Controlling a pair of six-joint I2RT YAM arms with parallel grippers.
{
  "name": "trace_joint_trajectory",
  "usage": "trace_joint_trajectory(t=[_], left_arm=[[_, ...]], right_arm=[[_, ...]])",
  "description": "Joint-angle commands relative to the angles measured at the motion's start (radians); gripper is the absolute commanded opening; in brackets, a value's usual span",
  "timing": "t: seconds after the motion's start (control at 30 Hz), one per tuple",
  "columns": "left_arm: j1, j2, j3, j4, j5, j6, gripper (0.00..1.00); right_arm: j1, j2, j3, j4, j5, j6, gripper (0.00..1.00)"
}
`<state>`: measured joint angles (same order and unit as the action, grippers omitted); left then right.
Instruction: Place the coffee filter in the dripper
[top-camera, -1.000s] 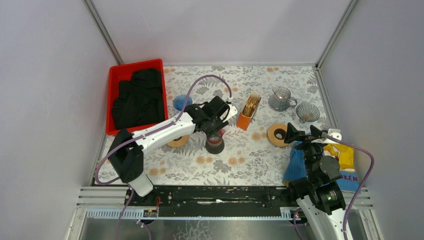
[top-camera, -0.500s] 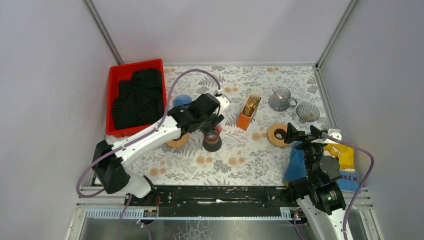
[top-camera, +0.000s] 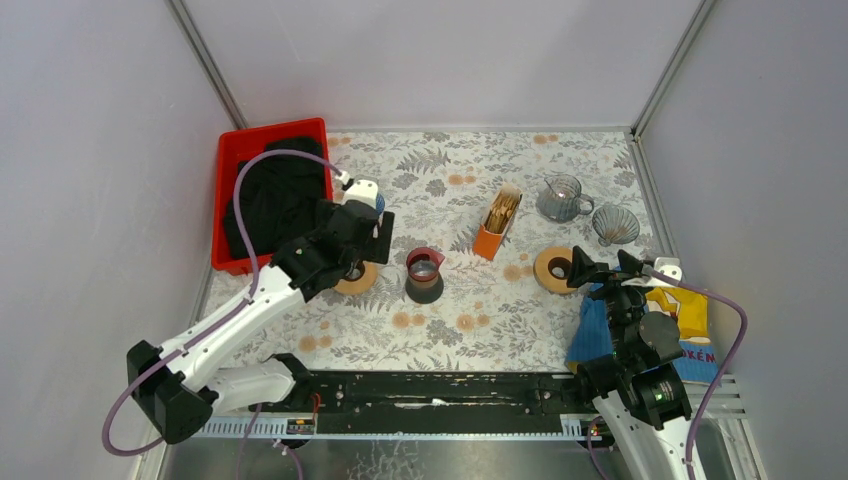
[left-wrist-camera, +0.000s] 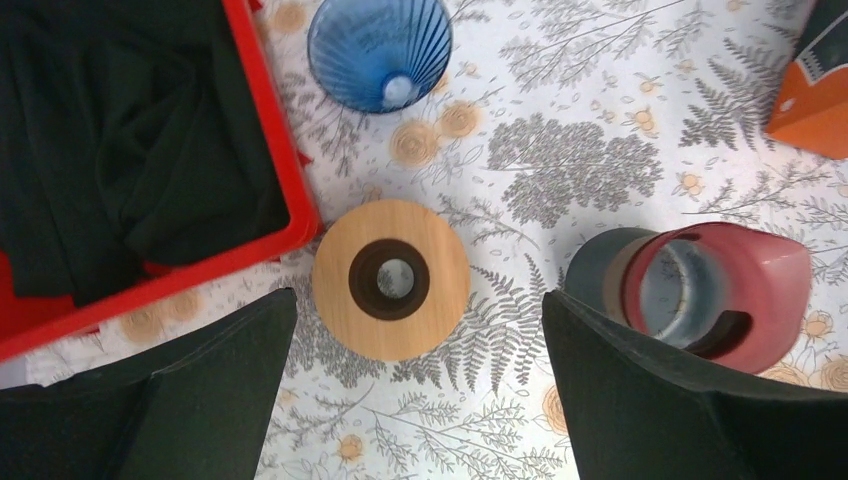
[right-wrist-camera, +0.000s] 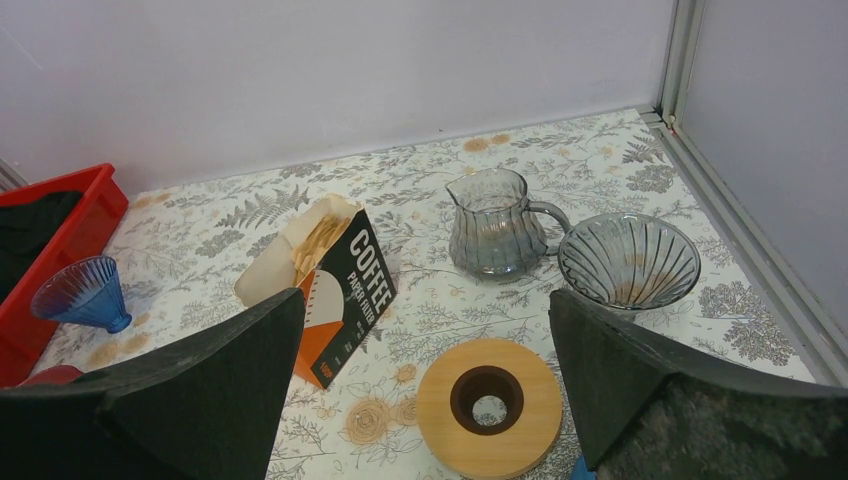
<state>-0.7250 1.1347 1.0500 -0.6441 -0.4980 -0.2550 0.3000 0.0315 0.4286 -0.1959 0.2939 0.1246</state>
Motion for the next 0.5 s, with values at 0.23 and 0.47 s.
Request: trace_joint_trajectory(t=[0.23, 0.47], left_arm=[[0.064, -0.01, -0.182, 0.116, -0.092, -0.342, 1.0], [0.09, 0.117, -0.251, 0.239, -0.043, -0.392, 0.97]], right_arm=[[-0.006, -0.01, 0.004, 0.05, -0.021, 0.003, 0.99], [-0.003, -0.009, 0.002, 0.054, -0.028, 0.005, 0.99]])
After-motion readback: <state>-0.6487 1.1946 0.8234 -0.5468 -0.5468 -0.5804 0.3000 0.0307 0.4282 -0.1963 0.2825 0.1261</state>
